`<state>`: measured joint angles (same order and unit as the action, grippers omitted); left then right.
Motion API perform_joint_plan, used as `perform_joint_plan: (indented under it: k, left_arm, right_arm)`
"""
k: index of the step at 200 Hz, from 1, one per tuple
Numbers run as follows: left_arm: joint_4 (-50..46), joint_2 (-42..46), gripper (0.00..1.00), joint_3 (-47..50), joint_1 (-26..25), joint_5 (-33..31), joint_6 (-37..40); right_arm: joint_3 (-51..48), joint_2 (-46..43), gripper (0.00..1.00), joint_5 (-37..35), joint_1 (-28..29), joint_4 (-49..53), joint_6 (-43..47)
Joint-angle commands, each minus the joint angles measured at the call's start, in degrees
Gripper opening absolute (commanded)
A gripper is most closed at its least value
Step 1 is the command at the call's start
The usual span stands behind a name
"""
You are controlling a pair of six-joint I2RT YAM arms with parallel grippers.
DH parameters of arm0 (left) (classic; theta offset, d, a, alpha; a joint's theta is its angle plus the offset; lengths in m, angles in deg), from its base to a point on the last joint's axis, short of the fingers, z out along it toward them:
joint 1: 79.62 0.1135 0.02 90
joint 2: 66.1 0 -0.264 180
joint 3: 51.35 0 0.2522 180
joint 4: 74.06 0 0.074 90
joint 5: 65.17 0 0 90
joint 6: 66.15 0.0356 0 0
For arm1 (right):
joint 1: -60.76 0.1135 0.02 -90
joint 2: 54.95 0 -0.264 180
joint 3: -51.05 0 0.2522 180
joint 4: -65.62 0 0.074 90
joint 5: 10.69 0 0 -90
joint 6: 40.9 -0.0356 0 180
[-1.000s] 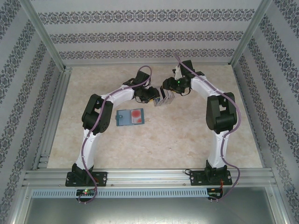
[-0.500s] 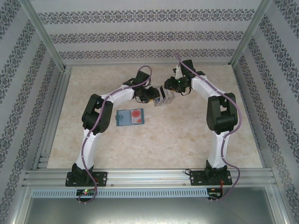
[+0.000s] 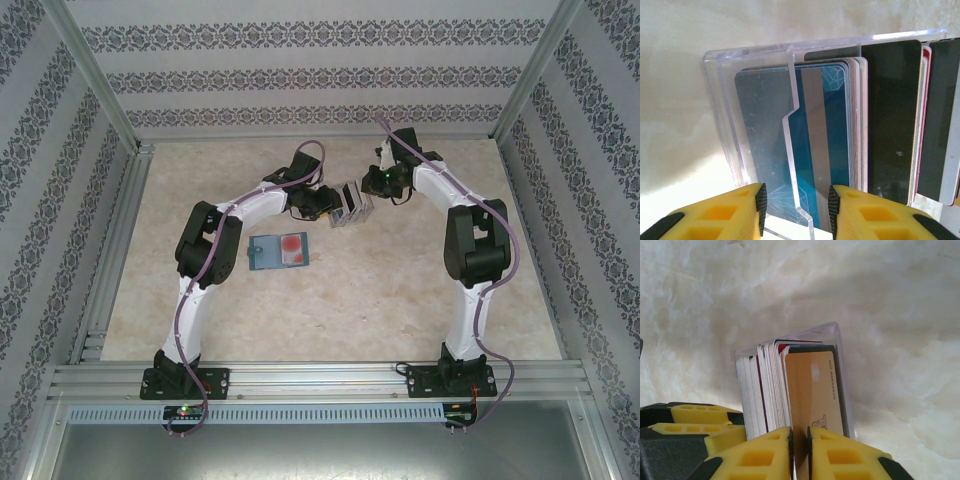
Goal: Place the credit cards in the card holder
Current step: Pick up the credit card from the storage box, then move the card holder to the center of the table.
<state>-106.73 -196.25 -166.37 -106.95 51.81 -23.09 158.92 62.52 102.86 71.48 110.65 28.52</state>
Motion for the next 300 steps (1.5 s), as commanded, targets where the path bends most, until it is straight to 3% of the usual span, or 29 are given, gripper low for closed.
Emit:
perform_joint_plan:
  k: [1,128,183,246,300]
  left_arm:
    - [-1.3,0.0,0.40,-1.8,-0.3,1.1,0.4]
    - [-4.4,6.1,0.40,0.6,-0.1,-1.3,3.7]
    - [-5.7,13.3,0.40,7.5,1.3,-3.4,6.1]
    - [-3.8,24.4,0.39,23.2,4.6,-5.7,7.4]
    - [-0.2,29.1,0.36,35.8,9.0,-4.2,7.1]
  right_arm:
    - [-0.5,-3.9,0.11,-0.1,-0.1,0.9,0.8]
    - [-4.2,-14.2,0.10,-2.2,-0.6,2.5,1.8]
    - [-10.8,-23.7,0.10,2.2,1.3,-0.5,-0.4]
    - [-21.8,-28.1,0.11,7.0,9.6,-10.2,-7.1]
    - [-22.8,-17.7,0.11,4.9,20.2,-15.7,-8.9]
